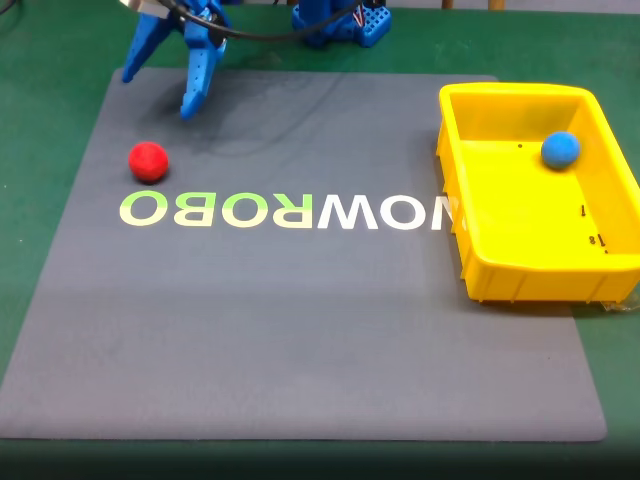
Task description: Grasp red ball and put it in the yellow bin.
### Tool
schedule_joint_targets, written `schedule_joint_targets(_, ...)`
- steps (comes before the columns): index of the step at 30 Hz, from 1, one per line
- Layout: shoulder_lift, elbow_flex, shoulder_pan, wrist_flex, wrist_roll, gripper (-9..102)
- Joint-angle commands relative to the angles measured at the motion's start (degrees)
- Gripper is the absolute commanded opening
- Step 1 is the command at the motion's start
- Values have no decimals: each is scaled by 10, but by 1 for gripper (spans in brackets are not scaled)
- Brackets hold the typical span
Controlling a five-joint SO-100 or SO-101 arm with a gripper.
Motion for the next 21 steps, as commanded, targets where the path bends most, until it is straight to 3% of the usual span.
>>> schedule_joint_targets(1, -40, -38, -23, -68, 25, 40)
schedule_joint_targets(6, -120, -40, -37, -172, 39, 39)
schedule_joint_targets(13, -220, -79, -40, -234, 51, 39)
schedule_joint_targets(21, -368, -115, -44, -383, 33, 39)
